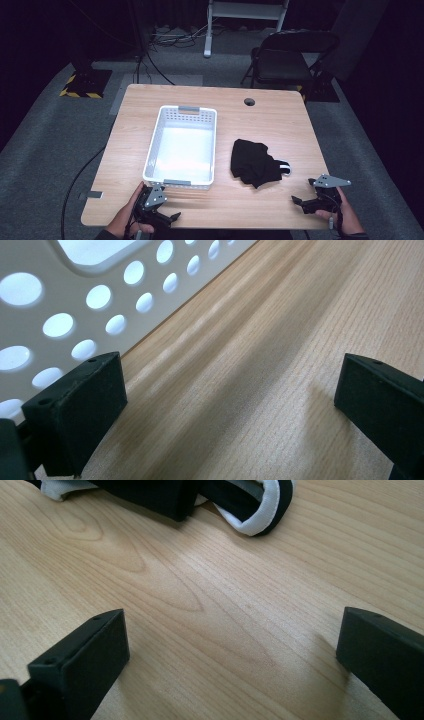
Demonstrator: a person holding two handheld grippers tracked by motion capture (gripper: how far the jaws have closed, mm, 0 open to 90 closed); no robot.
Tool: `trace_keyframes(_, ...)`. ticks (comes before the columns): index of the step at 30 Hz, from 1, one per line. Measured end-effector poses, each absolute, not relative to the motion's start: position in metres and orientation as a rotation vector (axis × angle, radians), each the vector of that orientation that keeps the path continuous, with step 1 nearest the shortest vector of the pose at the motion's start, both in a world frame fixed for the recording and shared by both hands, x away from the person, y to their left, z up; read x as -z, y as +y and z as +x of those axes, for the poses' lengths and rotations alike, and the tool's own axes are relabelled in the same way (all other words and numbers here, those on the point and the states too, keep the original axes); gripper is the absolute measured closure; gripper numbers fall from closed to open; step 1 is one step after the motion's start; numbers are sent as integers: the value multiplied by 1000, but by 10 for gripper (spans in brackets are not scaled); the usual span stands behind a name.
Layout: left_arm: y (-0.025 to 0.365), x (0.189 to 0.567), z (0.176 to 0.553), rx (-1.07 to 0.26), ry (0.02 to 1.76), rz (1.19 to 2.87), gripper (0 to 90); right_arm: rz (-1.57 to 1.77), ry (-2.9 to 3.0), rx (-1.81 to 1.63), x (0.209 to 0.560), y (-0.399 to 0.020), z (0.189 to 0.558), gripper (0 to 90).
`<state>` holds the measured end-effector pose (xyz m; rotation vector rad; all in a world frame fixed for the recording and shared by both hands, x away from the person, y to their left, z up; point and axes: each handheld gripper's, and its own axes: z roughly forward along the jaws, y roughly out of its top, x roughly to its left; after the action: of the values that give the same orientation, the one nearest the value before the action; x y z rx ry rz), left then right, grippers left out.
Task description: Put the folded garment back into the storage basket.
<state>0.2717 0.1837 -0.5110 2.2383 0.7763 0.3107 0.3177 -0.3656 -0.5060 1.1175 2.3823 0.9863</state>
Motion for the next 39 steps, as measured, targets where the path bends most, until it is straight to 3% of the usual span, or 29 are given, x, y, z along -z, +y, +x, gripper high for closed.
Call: trace_keyframes(39,184,511,271,-314,778,2237,2,1097,2391,-914,495,-368,313,28)
